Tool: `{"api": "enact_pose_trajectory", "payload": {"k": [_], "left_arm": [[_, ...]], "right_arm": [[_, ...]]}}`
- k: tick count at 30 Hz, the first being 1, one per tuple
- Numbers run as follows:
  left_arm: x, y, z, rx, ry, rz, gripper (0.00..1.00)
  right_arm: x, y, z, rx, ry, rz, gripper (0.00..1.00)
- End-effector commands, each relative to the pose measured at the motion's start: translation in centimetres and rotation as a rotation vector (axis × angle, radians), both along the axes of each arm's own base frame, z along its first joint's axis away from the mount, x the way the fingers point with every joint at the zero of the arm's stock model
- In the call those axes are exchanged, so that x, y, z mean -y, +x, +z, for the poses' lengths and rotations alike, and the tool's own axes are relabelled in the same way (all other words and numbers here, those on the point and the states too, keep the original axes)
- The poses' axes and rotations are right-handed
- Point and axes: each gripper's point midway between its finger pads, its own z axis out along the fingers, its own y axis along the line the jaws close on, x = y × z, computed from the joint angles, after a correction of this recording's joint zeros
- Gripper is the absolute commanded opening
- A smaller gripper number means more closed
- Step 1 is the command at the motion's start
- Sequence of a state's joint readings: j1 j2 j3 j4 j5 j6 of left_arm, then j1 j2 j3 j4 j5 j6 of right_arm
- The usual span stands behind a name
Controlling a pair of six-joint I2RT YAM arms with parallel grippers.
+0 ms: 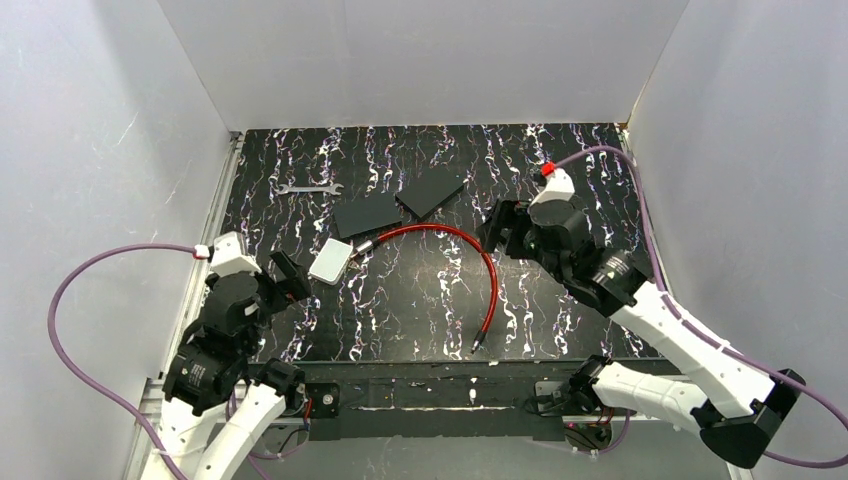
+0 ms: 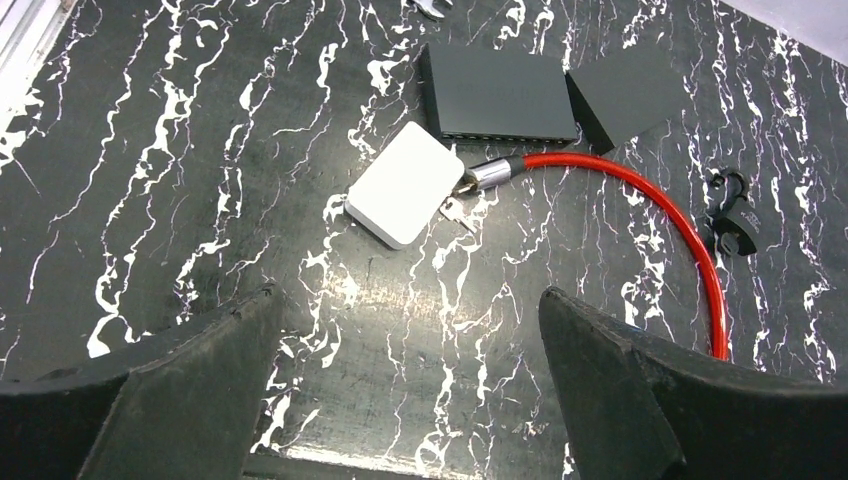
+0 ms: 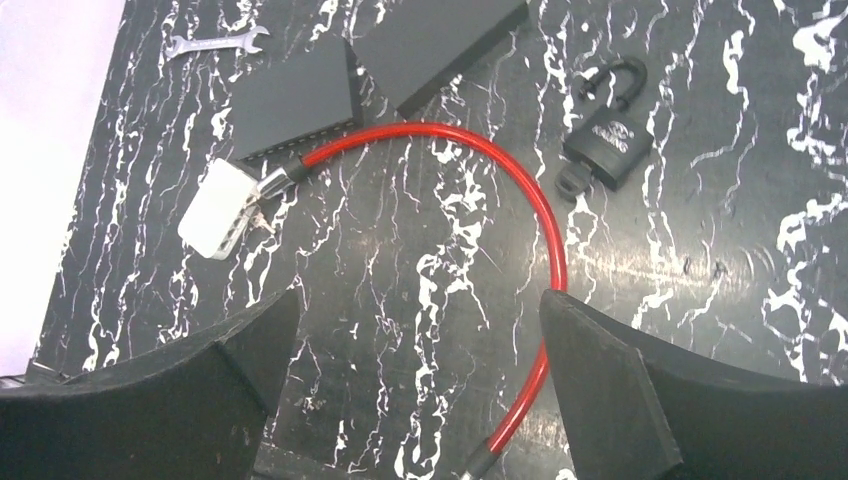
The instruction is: Unlock with the key
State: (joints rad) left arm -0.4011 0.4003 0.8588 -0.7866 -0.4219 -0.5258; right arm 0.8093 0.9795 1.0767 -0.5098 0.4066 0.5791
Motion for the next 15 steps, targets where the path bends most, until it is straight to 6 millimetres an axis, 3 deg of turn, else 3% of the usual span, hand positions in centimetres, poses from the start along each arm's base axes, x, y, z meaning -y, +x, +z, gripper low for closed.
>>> {"api": "enact_pose_trajectory", "payload": {"k": [1,9,15], "left_arm": [[0.1,-0.2,-1.7,-0.037,0.012,-0.011,0.98],[0.3,0.3,-4.2,-0.065,0.079,-0.055,0.98],[1.2,0.4,-5.7,-0.061,0.045,-0.088,0.98]], "right_arm": [[0.8,-0.1,-0.3,-0.007,0.120,-0.098,0.98],[0.8,1.0,1.3,0.056,0.125,-0.118,0.98],[0.5,0.8,0.1,0.007,0.062,-0.094,0.98]]}}
